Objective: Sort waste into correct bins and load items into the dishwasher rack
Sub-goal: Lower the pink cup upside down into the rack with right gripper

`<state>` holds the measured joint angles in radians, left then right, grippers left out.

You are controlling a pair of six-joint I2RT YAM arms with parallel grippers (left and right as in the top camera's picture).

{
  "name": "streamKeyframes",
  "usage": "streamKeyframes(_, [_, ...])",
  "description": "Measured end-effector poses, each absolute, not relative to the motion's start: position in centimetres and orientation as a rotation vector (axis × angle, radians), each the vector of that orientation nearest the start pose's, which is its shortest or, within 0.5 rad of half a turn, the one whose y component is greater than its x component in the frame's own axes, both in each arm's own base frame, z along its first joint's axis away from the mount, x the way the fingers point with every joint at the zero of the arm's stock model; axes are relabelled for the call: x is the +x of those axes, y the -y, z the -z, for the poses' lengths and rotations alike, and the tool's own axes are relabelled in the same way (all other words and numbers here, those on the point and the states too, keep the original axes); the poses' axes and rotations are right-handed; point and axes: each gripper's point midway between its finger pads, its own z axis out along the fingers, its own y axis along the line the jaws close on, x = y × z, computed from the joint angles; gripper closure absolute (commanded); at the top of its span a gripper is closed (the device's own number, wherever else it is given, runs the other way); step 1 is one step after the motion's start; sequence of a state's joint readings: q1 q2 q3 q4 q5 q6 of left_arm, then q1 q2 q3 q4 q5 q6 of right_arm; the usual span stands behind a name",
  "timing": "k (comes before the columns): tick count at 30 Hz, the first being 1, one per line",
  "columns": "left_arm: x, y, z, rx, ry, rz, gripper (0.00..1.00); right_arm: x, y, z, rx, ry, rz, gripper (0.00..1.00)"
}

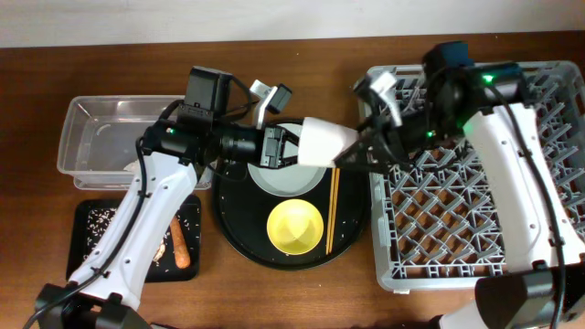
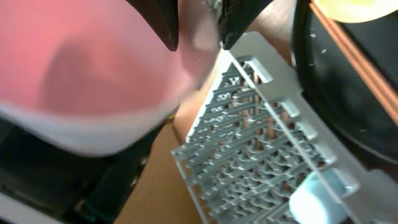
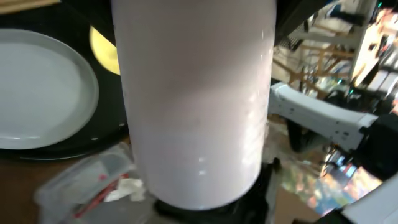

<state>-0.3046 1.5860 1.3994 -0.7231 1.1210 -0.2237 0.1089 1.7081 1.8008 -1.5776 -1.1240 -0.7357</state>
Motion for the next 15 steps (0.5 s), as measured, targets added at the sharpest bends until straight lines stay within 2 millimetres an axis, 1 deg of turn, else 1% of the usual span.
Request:
streamKeyframes(2, [30.7,25.5,-26.6,0.563,-2.340,1.564,0.77,30.0,-16.7,-31.0,-0.942,-2.147,-1.360,0.50])
streamKeyframes(4, [31.2,25.0,-25.6,0.525,-2.390,1.486,0.77,30.5,-14.5,-30.8,-0.838,-2.198,-1.348,0.53])
streamKeyframes(5, [31.6,24.5,-24.8,0.490,-2.433,1.411,0.77,30.5,-13.9,-30.5,-0.811,-2.231,-1.334,0.53])
streamKeyframes(7, [32.1,23.7,-23.4,0.438,-2.501,1.301,0.77,30.6,-12.1,-28.8,-0.703,-2.407,-1.251,0.53])
streamKeyframes(8, [32.3,23.2,-22.7,0.412,-2.535,1.243,0.77,30.6,-10.5,-27.2,-0.610,-2.559,-1.153,0.55])
streamKeyframes(9, [32.4,22.8,-22.3,0.396,-2.556,1.201,0.77,30.4,-9.5,-26.4,-0.559,-2.637,-1.095,0.57])
streamKeyframes(11, [32.7,22.3,-21.8,0.377,-2.575,1.147,0.77,29.7,-7.3,-24.6,-0.401,-2.835,-0.937,0.59])
streamKeyframes(12, [32.8,22.2,-21.6,0.372,-2.580,1.129,0.77,29.5,-5.7,-23.5,-0.278,-2.946,-0.800,0.59])
streamKeyframes(15, [32.6,21.8,-21.2,0.356,-2.607,1.102,0.77,28.9,-2.5,-21.8,-0.002,-3.107,-0.515,0.58])
